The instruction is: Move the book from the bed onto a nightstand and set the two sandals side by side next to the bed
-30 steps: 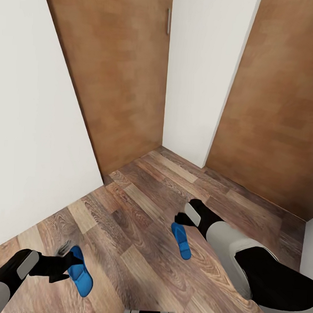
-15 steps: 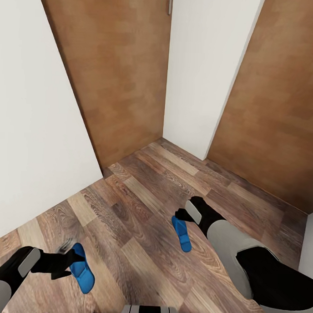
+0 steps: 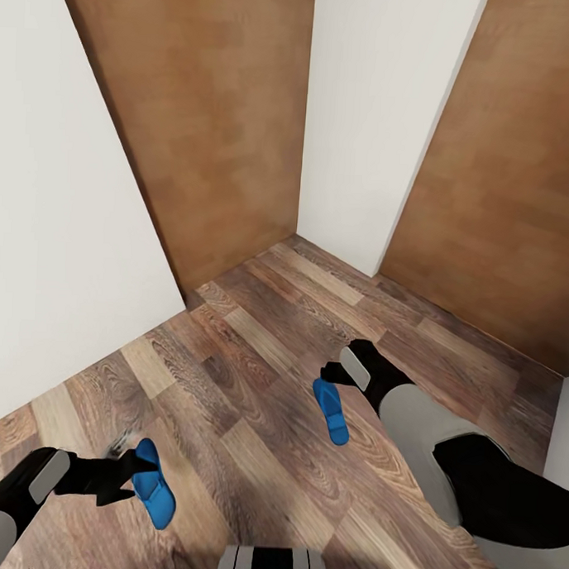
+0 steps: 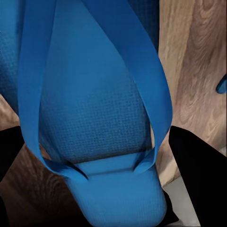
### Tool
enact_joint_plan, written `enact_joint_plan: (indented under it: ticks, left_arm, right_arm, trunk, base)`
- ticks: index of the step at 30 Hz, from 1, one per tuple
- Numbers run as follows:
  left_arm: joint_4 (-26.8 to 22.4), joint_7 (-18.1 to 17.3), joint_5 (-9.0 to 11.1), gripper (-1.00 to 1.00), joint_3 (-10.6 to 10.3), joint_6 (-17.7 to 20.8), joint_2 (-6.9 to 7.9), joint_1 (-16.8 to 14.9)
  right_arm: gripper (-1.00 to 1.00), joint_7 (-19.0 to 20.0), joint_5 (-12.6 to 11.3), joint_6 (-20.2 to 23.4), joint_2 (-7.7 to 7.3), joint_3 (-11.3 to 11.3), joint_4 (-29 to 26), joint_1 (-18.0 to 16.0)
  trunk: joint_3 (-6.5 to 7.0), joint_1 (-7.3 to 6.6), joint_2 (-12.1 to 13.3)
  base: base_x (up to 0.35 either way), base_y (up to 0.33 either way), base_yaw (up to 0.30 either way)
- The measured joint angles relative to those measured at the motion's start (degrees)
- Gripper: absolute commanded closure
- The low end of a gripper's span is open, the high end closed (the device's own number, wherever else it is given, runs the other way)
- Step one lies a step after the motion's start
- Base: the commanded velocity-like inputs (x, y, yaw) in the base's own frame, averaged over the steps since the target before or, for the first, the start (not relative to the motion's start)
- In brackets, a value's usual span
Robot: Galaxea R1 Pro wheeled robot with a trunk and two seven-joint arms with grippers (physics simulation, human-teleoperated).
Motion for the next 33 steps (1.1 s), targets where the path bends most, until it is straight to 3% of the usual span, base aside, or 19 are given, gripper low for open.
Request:
enact_joint_plan:
  ticks: [5,13,15,20,23,33]
  left_arm:
    - [0.0,-1.4,-0.2,1.00,0.0,0.0,0.61,0.5]
    - [0.1,-3.7,0.1,1.00,0.1,0.0,0.89,0.7]
    - [0.2,-6.4,0.1,1.00,0.1,0.0,1.40,0.8]
    - [0.6,-16.9,-0.1,1.00,0.2,-0.3,4.65,2.0]
    - [0.7,-21.0,-0.1,1.00,0.1,-0.4,5.43,2.5]
    - [0.6,-27.7,-0.2,1.00,-0.1,-0.4,5.82,2.9]
  right_arm:
    - [-1.00,-0.5,0.0,1.9,-0.03,0.0,-2.6,-0.4]
    - [-1.00,-0.8,0.0,5.0,-0.04,0.0,-6.2,-1.7]
    - [-1.00,-0.8,0.0,5.4,-0.04,0.0,-6.8,-1.9]
    - [-1.00,-0.1,-0.4,5.9,-0.12,-0.1,-7.3,-2.3]
    - [-1.00,0.3,-0.6,6.4,-0.15,-0.1,-7.4,-2.4]
    - [-1.00,2.9,-0.7,8.0,-0.31,-0.1,-7.4,-2.7]
  trunk:
    - [-1.11,0.13,-0.1]
    - [-1.12,0.13,-0.1]
    - [-1.12,0.13,-0.1]
    - [-1.12,0.13,-0.1]
    - [-1.12,0.13,-0.1]
    - [-1.12,0.13,-0.1]
  base:
    - [0.000,0.000,0.000]
    - [0.000,0.000,0.000]
    - [0.000,0.000,0.000]
    - [0.000,0.000,0.000]
    - [0.000,0.000,0.000]
    - [0.000,0.000,0.000]
